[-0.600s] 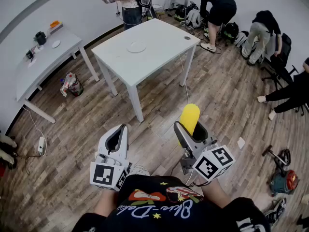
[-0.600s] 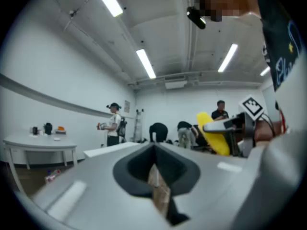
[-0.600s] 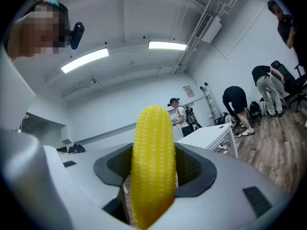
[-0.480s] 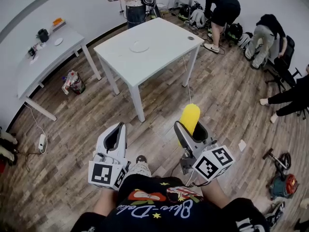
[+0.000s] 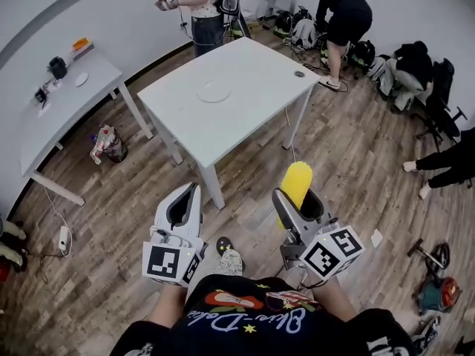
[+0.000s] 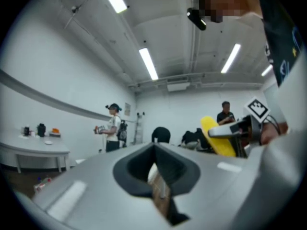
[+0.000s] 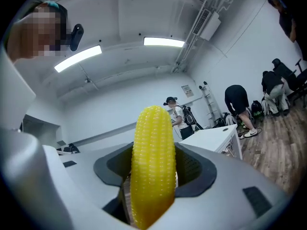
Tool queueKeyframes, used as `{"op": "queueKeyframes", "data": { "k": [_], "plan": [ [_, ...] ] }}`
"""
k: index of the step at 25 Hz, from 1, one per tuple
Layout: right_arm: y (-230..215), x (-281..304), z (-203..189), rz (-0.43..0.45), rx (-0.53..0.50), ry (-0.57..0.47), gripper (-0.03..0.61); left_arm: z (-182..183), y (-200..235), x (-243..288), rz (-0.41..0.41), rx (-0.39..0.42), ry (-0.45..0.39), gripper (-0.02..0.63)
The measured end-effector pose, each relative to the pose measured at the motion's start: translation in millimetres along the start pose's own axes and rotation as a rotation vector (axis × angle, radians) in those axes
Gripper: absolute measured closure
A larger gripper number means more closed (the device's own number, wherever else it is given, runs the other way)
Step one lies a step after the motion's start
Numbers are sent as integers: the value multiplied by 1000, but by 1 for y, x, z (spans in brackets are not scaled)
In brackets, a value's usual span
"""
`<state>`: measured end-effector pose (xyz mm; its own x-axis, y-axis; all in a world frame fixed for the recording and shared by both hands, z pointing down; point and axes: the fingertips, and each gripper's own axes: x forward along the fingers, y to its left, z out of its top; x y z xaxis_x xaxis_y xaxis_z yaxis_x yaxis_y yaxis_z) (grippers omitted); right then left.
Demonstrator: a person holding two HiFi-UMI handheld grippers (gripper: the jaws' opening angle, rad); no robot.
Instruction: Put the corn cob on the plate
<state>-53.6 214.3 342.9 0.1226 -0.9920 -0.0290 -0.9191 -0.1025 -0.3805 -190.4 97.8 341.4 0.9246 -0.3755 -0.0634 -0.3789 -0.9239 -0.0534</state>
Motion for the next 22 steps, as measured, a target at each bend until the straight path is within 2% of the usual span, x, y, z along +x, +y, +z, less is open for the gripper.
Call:
{"op": "queueKeyframes", "data": {
  "k": [3, 11, 16, 22],
  "plan": [
    [-21, 47, 10, -13, -3, -3, 333, -2, 27, 42, -22, -1, -11, 623],
    [-60, 154, 24, -15, -2, 20, 333, -16, 100, 130, -17, -13, 17, 624],
    [-87, 198, 29, -24, 2, 46, 333, -24, 125, 170, -14, -24, 35, 623],
    [-135, 262, 34, 34, 5, 83, 333, -41, 148, 224, 45, -25, 56, 623]
  ]
}}
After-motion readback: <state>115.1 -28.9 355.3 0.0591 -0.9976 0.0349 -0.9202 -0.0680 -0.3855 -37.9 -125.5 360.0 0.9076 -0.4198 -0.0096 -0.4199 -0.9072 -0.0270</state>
